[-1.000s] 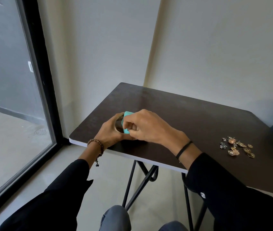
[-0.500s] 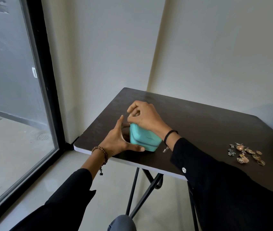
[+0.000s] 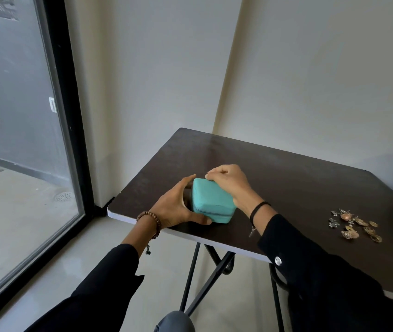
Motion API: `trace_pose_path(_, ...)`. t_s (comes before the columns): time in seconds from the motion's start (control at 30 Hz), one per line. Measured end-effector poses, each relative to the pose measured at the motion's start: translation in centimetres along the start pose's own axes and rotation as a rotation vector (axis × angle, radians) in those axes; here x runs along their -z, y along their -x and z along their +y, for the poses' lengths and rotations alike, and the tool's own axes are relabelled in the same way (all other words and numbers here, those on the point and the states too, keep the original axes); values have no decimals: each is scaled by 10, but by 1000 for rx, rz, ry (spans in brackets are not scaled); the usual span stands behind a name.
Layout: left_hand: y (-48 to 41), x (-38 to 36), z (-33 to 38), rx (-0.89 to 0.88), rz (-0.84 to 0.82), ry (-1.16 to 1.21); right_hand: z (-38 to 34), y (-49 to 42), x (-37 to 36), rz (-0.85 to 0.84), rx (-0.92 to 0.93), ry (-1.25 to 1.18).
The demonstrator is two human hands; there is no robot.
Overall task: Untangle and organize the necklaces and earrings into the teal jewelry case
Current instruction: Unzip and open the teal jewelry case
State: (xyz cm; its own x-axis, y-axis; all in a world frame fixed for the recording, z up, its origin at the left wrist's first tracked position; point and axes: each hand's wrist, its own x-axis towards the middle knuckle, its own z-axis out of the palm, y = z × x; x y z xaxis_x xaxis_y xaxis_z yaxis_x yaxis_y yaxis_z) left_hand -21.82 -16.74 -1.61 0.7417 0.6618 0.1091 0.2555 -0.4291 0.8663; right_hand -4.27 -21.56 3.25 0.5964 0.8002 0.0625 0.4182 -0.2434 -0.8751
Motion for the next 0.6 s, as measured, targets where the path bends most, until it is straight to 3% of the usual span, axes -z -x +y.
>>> trace_pose_path(0.17,-1,0,2,36,-48,46,38,26,12,141,-28,-190)
trace_pose_path(0.33,1,-2,8,63,-26,102,66,47,17,140,-52,-348)
trace_pose_path(0.6,-5,-7,23,177,157,281,70,61,21,103,118,-292)
